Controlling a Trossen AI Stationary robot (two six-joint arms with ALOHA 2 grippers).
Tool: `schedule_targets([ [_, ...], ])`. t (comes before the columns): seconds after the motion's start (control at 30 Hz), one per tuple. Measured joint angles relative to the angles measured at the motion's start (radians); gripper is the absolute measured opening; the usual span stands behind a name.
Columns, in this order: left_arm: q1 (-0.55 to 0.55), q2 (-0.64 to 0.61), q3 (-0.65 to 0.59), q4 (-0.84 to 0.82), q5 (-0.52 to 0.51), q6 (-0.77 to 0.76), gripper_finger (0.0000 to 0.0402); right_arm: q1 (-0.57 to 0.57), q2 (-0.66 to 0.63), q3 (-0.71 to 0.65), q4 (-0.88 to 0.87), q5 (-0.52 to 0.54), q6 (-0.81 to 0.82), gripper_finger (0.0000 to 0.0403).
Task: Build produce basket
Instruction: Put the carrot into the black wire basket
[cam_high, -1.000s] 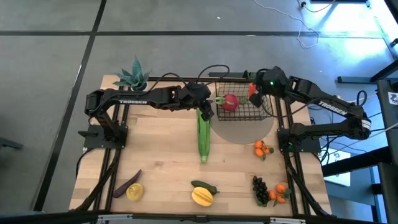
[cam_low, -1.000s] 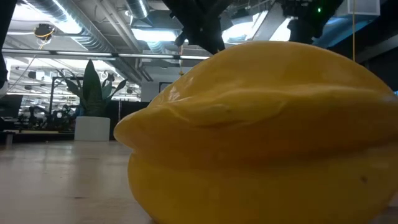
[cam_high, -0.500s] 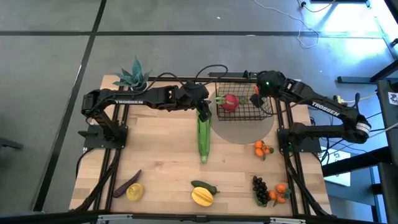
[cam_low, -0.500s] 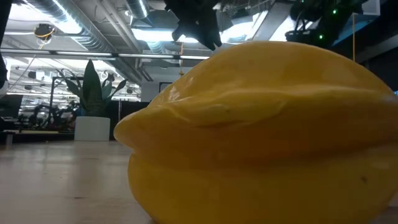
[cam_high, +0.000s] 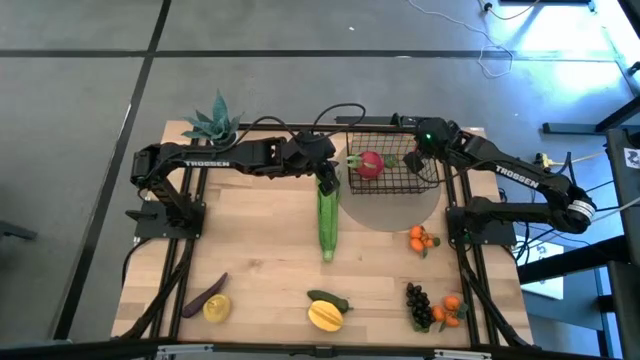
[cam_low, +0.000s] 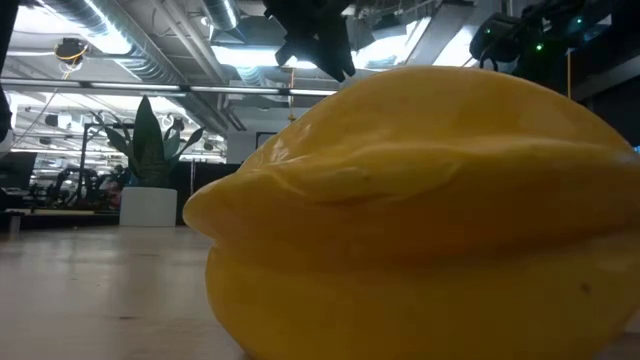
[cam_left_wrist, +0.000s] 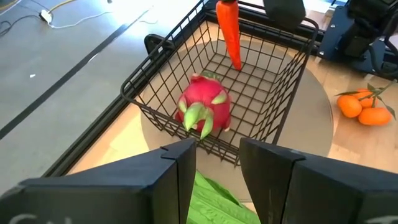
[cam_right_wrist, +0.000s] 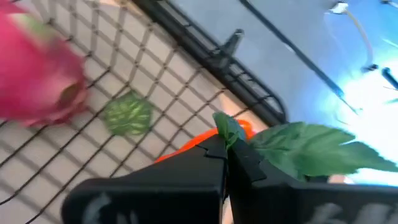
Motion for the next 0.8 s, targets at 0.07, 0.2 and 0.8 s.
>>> schedule_targets([
  [0.07, 0.000, 0.000, 0.000, 0.000, 0.000, 0.000, 0.0110, -0.008, 0.000, 0.000, 0.005, 0.022, -0.003, 0.0000],
  [0.2, 0.000, 0.000, 0.000, 0.000, 0.000, 0.000, 0.0110, -0.024, 0.000, 0.000, 0.025, 0.026, -0.004, 0.0000],
  [0.8, 0.000, 0.000, 0.000, -0.001, 0.000, 0.000, 0.0110, -0.102, 0.000, 0.000, 0.029, 0.017, -0.022, 0.0000],
])
